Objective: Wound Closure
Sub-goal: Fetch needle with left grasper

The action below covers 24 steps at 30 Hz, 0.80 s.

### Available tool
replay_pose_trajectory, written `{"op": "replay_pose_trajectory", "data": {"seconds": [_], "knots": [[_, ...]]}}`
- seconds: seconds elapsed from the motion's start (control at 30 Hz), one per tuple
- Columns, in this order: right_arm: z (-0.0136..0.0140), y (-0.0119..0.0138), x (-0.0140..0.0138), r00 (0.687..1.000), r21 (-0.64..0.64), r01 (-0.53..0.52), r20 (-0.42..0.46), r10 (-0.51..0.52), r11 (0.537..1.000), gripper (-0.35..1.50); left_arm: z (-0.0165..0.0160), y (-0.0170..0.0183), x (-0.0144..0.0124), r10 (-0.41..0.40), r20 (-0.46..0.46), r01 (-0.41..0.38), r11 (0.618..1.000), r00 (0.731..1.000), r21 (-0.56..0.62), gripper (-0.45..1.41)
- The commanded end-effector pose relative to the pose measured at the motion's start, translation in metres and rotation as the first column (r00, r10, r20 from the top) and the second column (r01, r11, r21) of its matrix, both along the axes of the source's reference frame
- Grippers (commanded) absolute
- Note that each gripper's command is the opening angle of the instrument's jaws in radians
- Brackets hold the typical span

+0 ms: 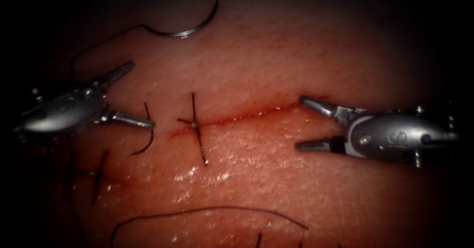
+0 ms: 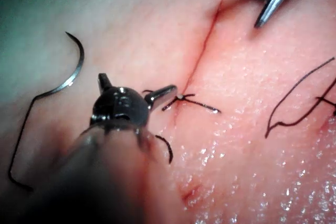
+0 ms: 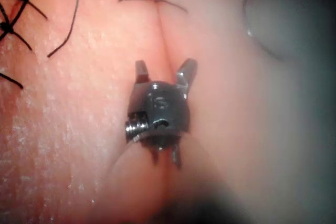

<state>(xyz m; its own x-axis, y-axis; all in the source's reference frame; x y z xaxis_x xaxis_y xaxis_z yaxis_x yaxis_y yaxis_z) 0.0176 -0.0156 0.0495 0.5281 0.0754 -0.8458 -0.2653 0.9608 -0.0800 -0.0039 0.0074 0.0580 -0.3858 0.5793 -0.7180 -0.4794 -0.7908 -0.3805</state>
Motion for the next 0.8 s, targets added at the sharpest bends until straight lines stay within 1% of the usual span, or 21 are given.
{"op": "replay_pose_trajectory", "data": {"seconds": [0.03, 0.1, 0.17, 0.2, 0.23, 0.27, 0.3, 0.33, 0.37, 0.4, 0.43, 0.47, 0.5, 0.57, 0.6, 0.7, 0.8], "knots": [[0.0001, 0.0008, 0.0001, 1.000, 0.015, 0.001, 0.015, -0.001, 1.000, 1.30, 0.0007, 0.0009, -0.0009, -0.008, -0.005, 0.008, 1.000, 1.000, 0.003, 0.56], [-0.0005, 0.0017, -0.0011, 0.999, 0.041, -0.022, 0.035, 0.020, 0.999, 1.28, 0.0013, 0.0024, -0.0026, -0.028, -0.028, 0.029, 1.000, 0.999, 0.013, 0.49], [-0.0011, 0.0021, -0.0017, 0.998, 0.042, -0.040, 0.040, 0.039, 0.998, 1.28, 0.0018, 0.0034, -0.0038, -0.019, -0.054, 0.020, 0.999, 0.998, 0.030, 0.46], [-0.0011, 0.0021, -0.0017, 0.998, 0.042, -0.040, 0.040, 0.039, 0.998, 1.28, 0.0018, 0.0034, -0.0038, -0.019, -0.054, 0.020, 0.999, 0.998, 0.030, 0.46], [-0.0016, 0.0022, -0.0022, 0.997, 0.046, -0.057, 0.057, 0.054, 0.997, 1.30, 0.0027, 0.0050, -0.0057, -0.007, -0.098, 0.014, 0.998, 0.995, 0.067, 0.46], [-0.0016, 0.0022, -0.0022, 0.997, 0.046, -0.057, 0.057, 0.054, 0.997, 1.30, 0.0027, 0.0050, -0.0057, -0.007, -0.098, 0.014, 0.998, 0.995, 0.067, 0.46], [-0.0018, 0.0022, -0.0023, 0.996, 0.047, -0.063, 0.065, 0.060, 0.997, 1.35, 0.0030, 0.0055, -0.0062, 0.001, -0.107, 0.007, 0.997, 0.994, 0.076, 0.46], [-0.0019, 0.0022, -0.0023, 0.994, 0.048, -0.076, 0.080, 0.072, 0.996, 1.43, 0.0036, 0.0067, -0.0073, 0.013, -0.137, 0.000, 0.995, 0.990, 0.095, 0.42], [-0.0019, 0.0021, -0.0022, 0.994, 0.048, -0.079, 0.085, 0.075, 0.996, 1.45, 0.0038, 0.0072, -0.0078, 0.010, -0.157, 0.006, 0.995, 0.988, 0.100, 0.40], [-0.0019, 0.0021, -0.0022, 0.994, 0.048, -0.079, 0.085, 0.075, 0.996, 1.45, 0.0038, 0.0072, -0.0078, 0.010, -0.157, 0.006, 0.995, 0.988, 0.100, 0.40], [-0.0019, 0.0021, -0.0022, 0.993, 0.050, -0.081, 0.091, 0.076, 0.996, 1.46, 0.0043, 0.0081, -0.0085, 0.012, -0.185, 0.009, 0.994, 0.983, 0.110, 0.40], [-0.0019, 0.0021, -0.0023, 0.993, 0.049, -0.081, 0.091, 0.076, 0.996, 1.46, 0.0046, 0.0086, -0.0090, 0.010, -0.194, 0.015, 0.992, 0.981, 0.126, 0.42], [-0.0019, 0.0021, -0.0023, 0.993, 0.051, -0.078, 0.092, 0.073, 0.996, 1.46, 0.0054, 0.0096, -0.0098, 0.028, -0.217, 0.006, 0.988, 0.976, 0.154, 0.42], [-0.0019, 0.0021, -0.0023, 0.993, 0.051, -0.078, 0.092, 0.073, 0.996, 1.46, 0.0058, 0.0100, -0.0100, 0.032, -0.235, 0.008, 0.986, 0.972, 0.169, 0.44], [-0.0019, 0.0020, -0.0023, 0.993, 0.050, -0.078, 0.092, 0.073, 0.996, 1.46, 0.0065, 0.0105, -0.0101, 0.042, -0.263, 0.008, 0.983, 0.964, 0.185, 0.44], [-0.0019, 0.0019, -0.0024, 0.993, 0.051, -0.076, 0.094, 0.071, 0.996, 1.46, 0.0082, 0.0118, -0.0098, 0.031, -0.298, 0.034, 0.977, 0.954, 0.209, 0.47], [-0.0018, 0.0018, -0.0024, 0.993, 0.051, -0.073, 0.095, 0.068, 0.996, 1.46, 0.0095, 0.0126, -0.0092, 0.019, -0.302, 0.052, 0.973, 0.953, 0.224, 0.49]]}}
